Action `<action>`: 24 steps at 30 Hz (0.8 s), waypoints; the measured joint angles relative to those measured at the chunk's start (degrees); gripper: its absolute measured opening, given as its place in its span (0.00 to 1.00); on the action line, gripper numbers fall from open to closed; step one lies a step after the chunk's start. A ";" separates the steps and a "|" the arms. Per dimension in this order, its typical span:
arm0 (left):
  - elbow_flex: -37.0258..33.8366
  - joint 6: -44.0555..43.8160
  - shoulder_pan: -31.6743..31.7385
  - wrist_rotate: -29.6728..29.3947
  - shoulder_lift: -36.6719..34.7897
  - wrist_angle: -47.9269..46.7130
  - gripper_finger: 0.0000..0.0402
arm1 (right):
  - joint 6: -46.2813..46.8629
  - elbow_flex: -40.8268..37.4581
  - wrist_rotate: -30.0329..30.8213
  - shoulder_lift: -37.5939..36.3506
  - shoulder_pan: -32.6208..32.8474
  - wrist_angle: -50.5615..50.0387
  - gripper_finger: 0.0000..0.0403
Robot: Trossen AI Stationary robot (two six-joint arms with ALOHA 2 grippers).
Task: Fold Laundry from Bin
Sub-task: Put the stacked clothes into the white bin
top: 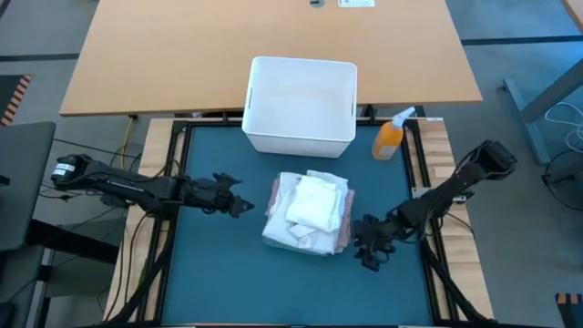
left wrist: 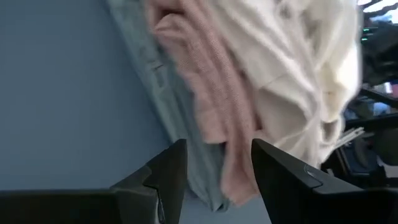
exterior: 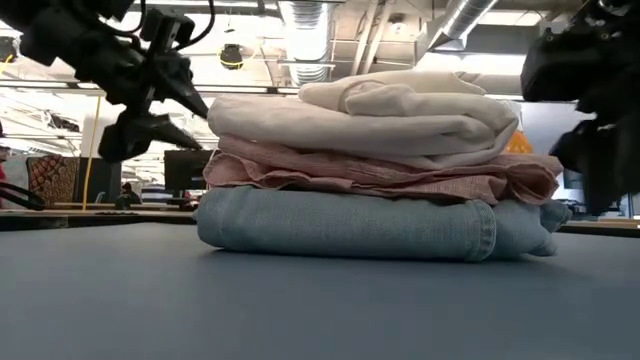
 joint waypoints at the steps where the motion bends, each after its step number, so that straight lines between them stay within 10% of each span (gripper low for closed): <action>1: -0.35 -0.56 0.02 -0.02 0.03 -0.15 0.42 | 0.51 0.02 -2.65 -0.65 -0.36 -0.40 0.55; 14: -1.59 -1.62 1.03 2.00 11.23 4.79 0.46 | 39.33 -12.50 24.72 -19.80 4.54 2.64 0.63; 24: -1.59 -0.84 3.98 6.64 27.60 21.45 0.51 | 43.66 -20.24 25.69 -17.83 0.05 15.05 0.63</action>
